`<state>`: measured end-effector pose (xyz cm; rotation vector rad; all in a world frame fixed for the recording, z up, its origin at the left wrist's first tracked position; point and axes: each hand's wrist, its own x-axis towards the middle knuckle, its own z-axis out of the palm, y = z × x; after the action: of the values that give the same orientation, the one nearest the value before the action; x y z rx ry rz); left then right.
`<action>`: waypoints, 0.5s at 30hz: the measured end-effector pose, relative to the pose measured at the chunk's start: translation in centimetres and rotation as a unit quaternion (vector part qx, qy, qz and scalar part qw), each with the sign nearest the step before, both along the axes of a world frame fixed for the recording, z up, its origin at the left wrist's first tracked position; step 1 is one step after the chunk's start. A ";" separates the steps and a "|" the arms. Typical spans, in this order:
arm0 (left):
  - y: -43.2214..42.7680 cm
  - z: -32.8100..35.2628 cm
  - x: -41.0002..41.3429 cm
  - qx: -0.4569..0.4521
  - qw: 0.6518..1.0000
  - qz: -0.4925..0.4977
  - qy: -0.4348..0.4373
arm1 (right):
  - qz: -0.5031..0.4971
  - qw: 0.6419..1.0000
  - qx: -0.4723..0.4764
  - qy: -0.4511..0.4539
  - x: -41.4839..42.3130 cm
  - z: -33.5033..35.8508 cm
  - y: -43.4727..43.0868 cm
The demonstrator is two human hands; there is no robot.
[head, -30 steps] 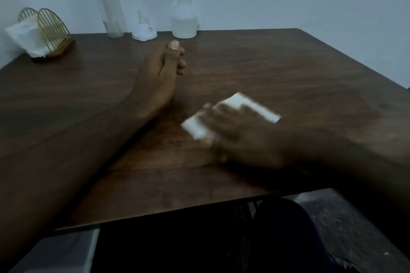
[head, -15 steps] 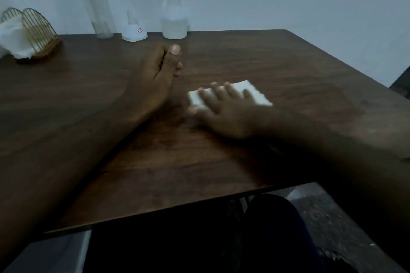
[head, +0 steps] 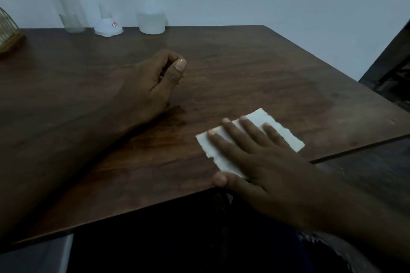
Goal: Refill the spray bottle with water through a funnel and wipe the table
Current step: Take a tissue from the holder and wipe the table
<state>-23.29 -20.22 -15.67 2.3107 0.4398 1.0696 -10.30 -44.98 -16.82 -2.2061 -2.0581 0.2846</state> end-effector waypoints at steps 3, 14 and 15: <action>0.2 -0.1 -0.2 -0.015 1.000 0.001 -0.009 | -0.061 0.998 -0.025 0.002 4.5 0.6 -0.9; 1.3 0.8 -0.9 -0.129 0.989 0.073 -0.013 | 0.049 0.998 -0.036 0.028 3.5 0.5 5.7; 1.5 1.0 -1.1 -0.129 0.988 0.086 -0.012 | 0.006 0.998 -0.033 0.047 5.5 0.9 6.9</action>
<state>-24.44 -18.70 -14.68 2.0585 0.7351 1.0506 -4.84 -38.10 -15.95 -2.1733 -2.0418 0.4551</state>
